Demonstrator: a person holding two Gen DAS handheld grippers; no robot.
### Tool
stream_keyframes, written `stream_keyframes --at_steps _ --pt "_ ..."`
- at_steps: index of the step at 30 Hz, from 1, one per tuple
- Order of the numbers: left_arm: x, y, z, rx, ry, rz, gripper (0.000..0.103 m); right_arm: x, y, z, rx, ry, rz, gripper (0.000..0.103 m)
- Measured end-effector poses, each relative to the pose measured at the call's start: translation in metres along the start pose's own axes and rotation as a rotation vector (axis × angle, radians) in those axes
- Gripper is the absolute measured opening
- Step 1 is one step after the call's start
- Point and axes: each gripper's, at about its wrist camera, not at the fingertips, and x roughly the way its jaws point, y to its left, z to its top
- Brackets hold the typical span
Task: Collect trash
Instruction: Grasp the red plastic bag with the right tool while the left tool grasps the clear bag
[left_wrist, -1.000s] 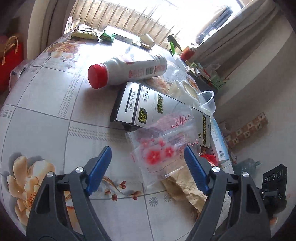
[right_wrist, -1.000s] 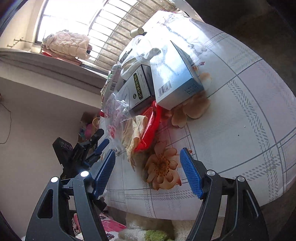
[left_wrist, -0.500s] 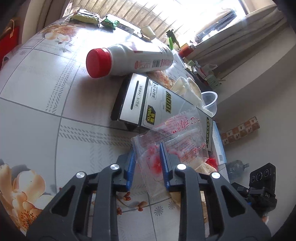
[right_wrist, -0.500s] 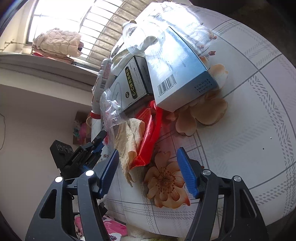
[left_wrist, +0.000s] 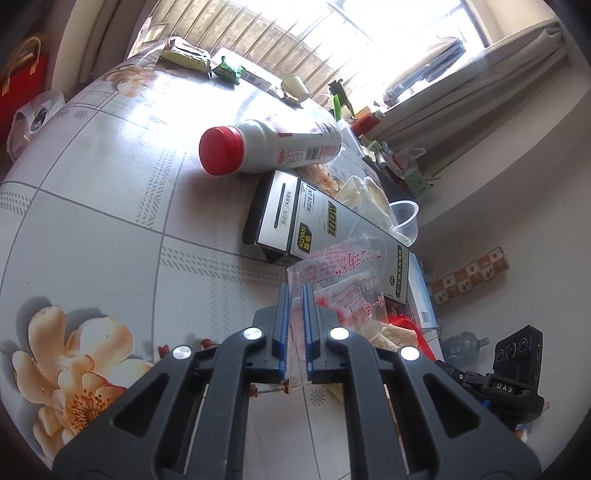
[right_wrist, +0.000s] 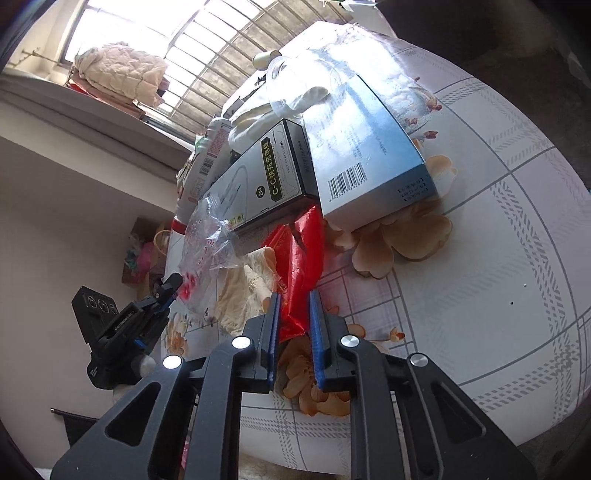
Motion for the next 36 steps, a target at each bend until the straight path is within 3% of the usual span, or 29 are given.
stream_keyframes --at_steps 7,15,28,36 --pt "-0.024 -0.004 0.003 0.003 -0.052 -0.007 0.005 -0.032 0.047 -0.007 -0.229 -0.162 -0.118 0.011" --pt "-0.057 -0.024 0.008 0.056 -0.149 -0.024 0.004 -0.062 0.069 -0.014 -0.347 -0.309 -0.243 0.009" --pt "-0.090 -0.064 0.007 0.157 -0.229 -0.096 0.004 -0.108 0.056 -0.016 -0.298 -0.408 -0.182 0.009" --pt "-0.089 -0.102 0.005 0.236 -0.226 -0.117 0.004 -0.139 0.043 -0.026 -0.258 -0.480 -0.164 0.009"
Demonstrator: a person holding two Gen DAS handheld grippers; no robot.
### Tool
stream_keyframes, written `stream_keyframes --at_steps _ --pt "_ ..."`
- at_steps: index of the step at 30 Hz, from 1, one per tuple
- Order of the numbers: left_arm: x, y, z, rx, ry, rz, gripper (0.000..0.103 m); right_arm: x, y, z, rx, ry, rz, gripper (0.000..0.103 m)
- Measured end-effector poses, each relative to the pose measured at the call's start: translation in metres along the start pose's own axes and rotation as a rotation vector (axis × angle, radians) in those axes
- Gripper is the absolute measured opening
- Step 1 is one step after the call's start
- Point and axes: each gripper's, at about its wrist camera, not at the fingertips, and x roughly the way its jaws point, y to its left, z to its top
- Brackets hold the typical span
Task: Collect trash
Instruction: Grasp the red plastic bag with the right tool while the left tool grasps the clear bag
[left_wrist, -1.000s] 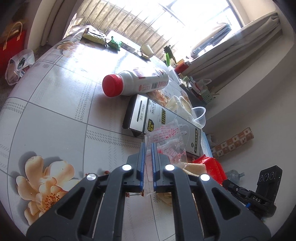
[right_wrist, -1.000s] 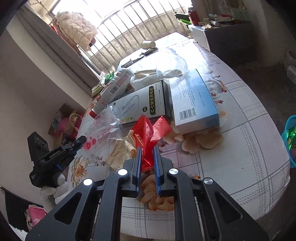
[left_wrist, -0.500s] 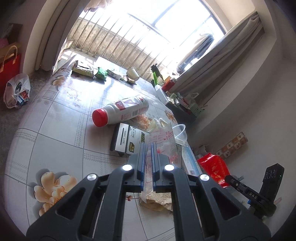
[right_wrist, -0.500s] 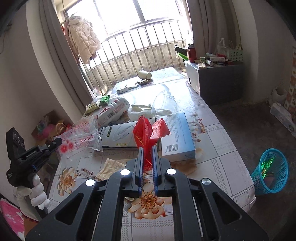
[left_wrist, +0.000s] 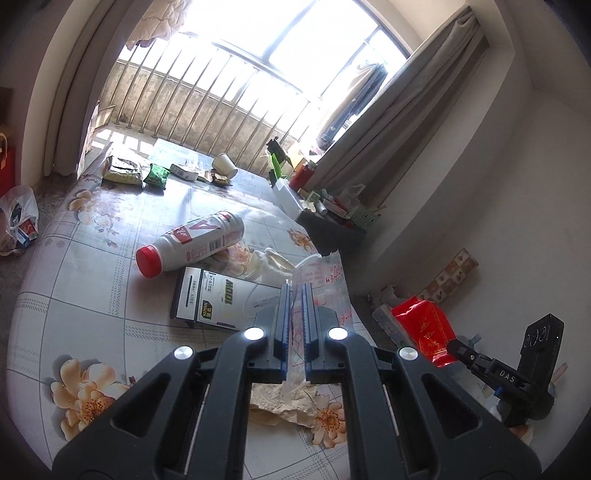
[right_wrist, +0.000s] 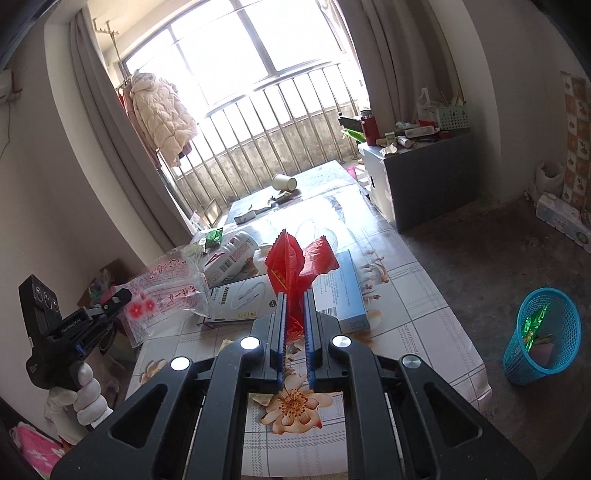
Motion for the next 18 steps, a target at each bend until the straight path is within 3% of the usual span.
stream_keyframes --at_steps 18 --pt "0.074 -0.124 -0.023 0.225 0.129 -0.088 0.004 -0.081 -0.103 -0.008 0.212 -0.152 -0.129 0.009"
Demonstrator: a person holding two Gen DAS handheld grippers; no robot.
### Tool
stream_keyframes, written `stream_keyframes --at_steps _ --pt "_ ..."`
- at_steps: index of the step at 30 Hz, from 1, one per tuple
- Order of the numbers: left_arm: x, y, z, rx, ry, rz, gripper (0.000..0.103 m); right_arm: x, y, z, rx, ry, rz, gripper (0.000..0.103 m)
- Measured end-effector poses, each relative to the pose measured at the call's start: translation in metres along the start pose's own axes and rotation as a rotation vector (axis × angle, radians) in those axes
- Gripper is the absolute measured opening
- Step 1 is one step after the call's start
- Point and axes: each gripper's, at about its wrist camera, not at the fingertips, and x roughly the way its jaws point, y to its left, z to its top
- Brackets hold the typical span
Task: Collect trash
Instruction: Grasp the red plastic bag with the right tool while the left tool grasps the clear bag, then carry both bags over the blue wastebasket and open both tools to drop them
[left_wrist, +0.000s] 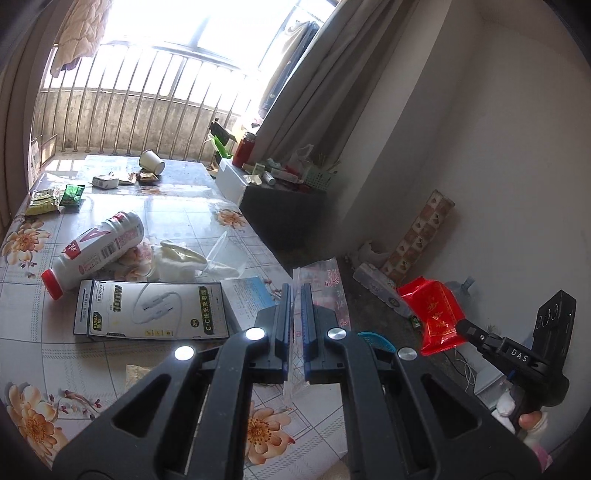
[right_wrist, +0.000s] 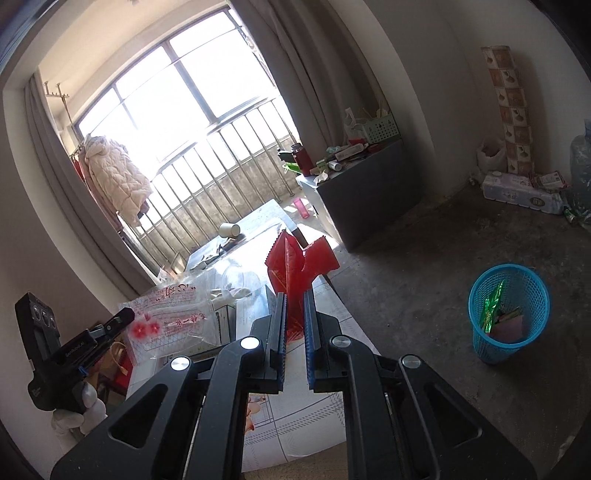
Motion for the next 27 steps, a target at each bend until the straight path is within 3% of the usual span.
stream_keyframes --at_steps 15,27 --pt "0.121 -0.136 -0.003 0.219 0.168 -0.141 0.003 -0.039 -0.131 0.006 0.252 -0.097 -0.164 0.009" --pt "0.289 -0.235 -0.062 0.331 0.506 -0.196 0.003 -0.013 -0.255 -0.014 0.505 -0.059 -0.275 0.009"
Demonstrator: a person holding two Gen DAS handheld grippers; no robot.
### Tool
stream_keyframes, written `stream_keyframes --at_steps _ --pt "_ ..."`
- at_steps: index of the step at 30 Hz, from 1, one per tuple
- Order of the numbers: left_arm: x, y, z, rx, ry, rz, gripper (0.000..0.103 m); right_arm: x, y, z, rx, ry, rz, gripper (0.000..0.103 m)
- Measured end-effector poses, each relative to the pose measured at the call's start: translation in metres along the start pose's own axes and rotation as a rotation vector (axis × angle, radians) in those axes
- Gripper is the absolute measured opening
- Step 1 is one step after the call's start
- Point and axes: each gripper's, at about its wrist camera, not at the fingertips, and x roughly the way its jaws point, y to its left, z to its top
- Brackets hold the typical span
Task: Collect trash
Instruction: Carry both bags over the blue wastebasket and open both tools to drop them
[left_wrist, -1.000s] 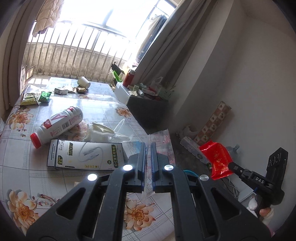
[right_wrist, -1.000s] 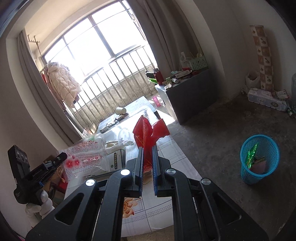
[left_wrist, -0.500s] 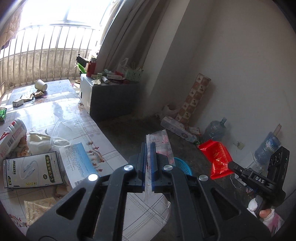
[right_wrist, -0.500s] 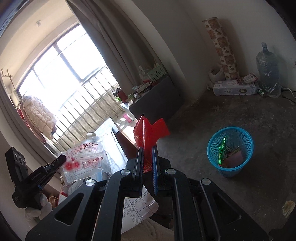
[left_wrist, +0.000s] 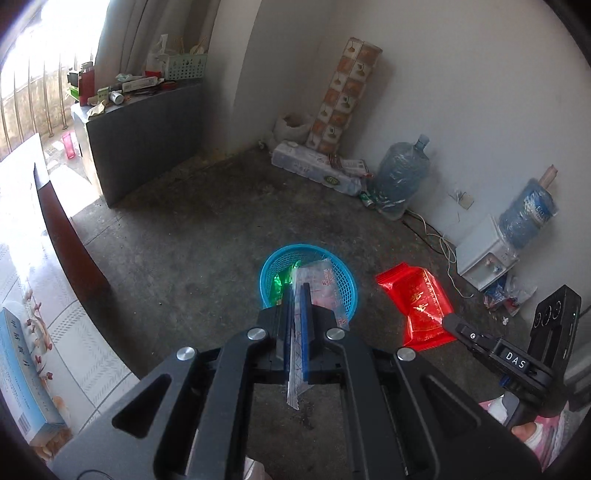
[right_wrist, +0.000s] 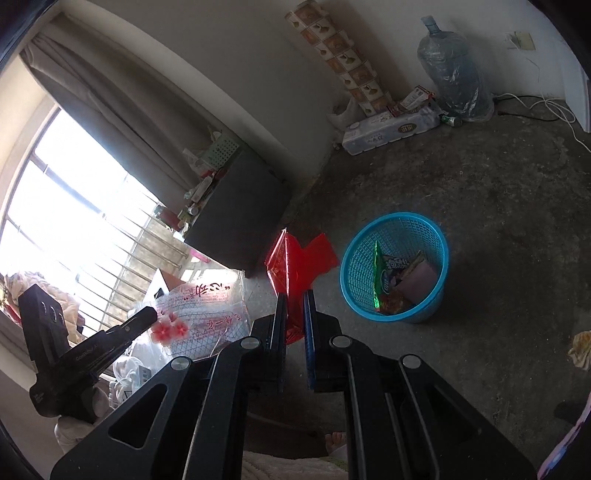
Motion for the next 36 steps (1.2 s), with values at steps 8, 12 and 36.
stream_keyframes --at_steps 8,12,36 --pt "0.137 -0.031 0.011 0.052 0.223 -0.007 0.002 0.071 -0.066 0.023 0.144 0.075 -0.069 0.009" --pt "0.197 -0.042 0.014 0.074 0.303 0.023 0.003 0.108 -0.095 0.030 0.228 0.108 -0.094 0.009" --pt "0.143 -0.013 0.054 0.008 0.100 0.005 0.060 0.118 -0.130 0.029 0.220 0.059 -0.242 0.041"
